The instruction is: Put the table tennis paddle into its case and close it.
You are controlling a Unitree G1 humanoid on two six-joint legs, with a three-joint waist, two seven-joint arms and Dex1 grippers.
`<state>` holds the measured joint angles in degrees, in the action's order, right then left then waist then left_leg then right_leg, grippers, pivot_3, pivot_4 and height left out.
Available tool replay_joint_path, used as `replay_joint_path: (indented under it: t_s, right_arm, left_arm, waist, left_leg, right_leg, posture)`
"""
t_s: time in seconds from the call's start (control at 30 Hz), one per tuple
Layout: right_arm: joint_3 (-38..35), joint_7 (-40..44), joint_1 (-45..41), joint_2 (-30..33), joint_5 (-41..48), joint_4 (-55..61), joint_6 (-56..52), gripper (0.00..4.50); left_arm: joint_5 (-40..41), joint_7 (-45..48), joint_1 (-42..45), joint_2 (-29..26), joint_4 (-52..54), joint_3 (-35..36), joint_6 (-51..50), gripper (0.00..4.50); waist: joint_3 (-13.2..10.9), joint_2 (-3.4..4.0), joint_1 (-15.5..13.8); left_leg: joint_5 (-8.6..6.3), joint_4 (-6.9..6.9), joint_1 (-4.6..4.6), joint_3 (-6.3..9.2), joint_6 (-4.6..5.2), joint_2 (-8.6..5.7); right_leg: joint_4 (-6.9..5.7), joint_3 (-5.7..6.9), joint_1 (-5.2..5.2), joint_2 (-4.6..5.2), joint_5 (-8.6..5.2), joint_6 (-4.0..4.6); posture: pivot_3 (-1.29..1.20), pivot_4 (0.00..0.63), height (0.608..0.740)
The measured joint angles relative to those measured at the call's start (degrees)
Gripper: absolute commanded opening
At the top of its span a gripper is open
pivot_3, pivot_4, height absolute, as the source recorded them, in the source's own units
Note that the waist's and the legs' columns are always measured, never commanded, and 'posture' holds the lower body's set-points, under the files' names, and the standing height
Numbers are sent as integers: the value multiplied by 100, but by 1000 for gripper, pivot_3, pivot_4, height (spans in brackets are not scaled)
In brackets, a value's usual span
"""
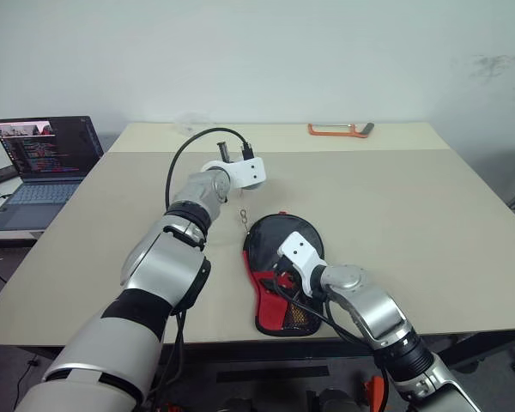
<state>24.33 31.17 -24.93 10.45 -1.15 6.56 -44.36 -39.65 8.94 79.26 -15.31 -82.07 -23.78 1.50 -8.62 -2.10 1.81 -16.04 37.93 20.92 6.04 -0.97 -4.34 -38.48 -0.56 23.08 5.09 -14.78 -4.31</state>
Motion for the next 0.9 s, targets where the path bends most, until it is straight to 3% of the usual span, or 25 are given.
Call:
replay_joint_path:
  t_s: [0.9]
  right_arm:
    - [100, -153, 187, -14, -12, 241, -22, 4500]
  left_arm:
    - [-119, -207, 310, 196, -3, -56, 151, 26]
  waist:
    - [0, 0, 15]
  left_leg:
    - [-5, -12, 0, 0, -2, 3]
  right_leg:
    - [30, 5, -5, -3, -4, -6]
  posture:
    - [0, 150, 740]
